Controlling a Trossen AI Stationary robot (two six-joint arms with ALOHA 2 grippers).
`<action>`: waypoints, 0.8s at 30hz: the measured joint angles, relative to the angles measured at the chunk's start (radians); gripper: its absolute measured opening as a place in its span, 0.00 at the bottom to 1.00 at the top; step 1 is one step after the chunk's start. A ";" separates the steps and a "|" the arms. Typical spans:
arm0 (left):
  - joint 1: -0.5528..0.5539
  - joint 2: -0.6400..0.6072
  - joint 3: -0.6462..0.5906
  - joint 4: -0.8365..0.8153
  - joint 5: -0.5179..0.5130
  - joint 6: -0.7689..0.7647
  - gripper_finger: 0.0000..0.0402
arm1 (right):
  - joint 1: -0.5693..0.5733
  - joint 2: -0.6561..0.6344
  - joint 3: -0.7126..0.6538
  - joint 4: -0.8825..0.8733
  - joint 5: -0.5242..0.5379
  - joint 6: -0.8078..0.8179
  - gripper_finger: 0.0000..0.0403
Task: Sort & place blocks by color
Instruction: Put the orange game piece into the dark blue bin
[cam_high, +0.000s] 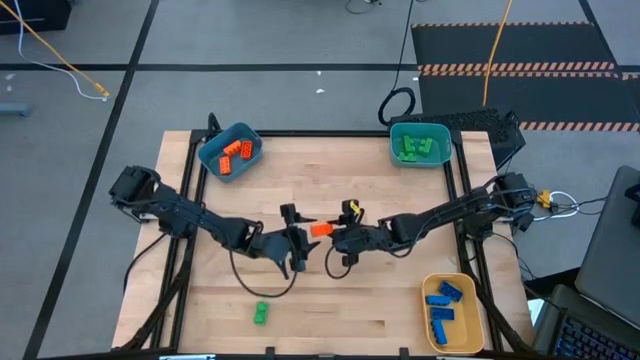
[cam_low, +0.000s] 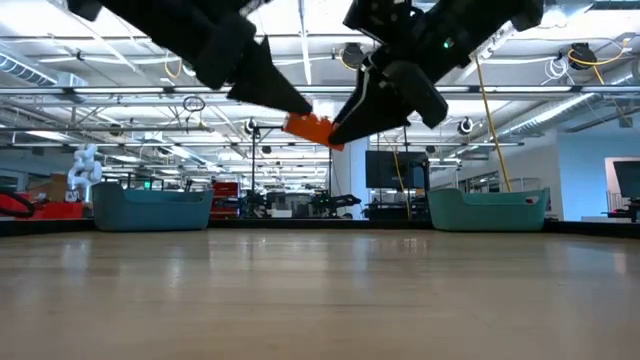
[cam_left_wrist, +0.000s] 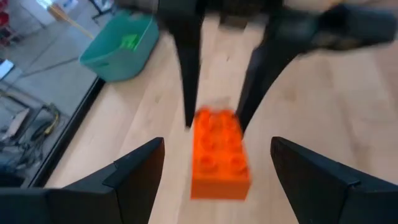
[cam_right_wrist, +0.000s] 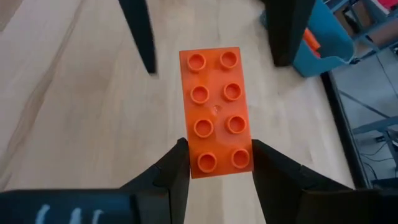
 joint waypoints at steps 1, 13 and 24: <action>0.010 0.000 0.000 -0.015 0.002 0.000 0.74 | -0.005 -0.008 0.000 0.001 -0.001 -0.002 0.34; 0.083 0.000 0.000 0.011 0.023 0.077 0.74 | -0.042 -0.076 0.000 -0.038 -0.028 -0.024 0.34; 0.073 0.000 -0.001 0.036 0.023 0.095 0.74 | -0.060 -0.092 -0.044 -0.011 -0.048 -0.016 0.34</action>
